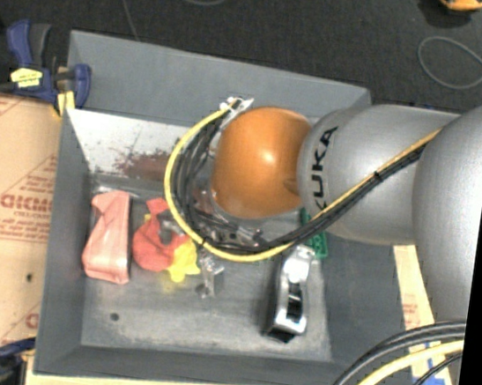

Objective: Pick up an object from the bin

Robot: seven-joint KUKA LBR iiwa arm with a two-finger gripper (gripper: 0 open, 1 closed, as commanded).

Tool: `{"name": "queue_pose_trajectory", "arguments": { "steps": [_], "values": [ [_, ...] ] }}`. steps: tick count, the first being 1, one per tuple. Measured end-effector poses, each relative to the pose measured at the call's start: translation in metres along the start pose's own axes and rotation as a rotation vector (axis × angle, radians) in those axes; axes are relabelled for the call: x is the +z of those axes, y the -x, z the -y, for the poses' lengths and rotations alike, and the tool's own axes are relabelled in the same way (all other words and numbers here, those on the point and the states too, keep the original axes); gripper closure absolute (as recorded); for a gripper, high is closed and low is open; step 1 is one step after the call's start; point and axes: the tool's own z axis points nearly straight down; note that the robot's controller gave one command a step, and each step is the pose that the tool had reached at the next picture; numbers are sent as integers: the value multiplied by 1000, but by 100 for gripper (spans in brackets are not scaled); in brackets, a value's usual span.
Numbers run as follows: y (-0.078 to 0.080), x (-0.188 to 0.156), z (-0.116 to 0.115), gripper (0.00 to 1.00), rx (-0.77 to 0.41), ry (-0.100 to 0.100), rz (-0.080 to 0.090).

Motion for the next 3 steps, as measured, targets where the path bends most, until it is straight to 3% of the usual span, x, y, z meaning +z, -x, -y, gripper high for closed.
{"name": "queue_pose_trajectory", "arguments": {
  "steps": [1, 2, 3],
  "values": [
    [9, 17, -2, 0, -136, 2, -1],
    [13, 54, 12, 100, -436, -3, 3],
    [13, 54, 12, 100, -436, -3, 3]
  ]
}}
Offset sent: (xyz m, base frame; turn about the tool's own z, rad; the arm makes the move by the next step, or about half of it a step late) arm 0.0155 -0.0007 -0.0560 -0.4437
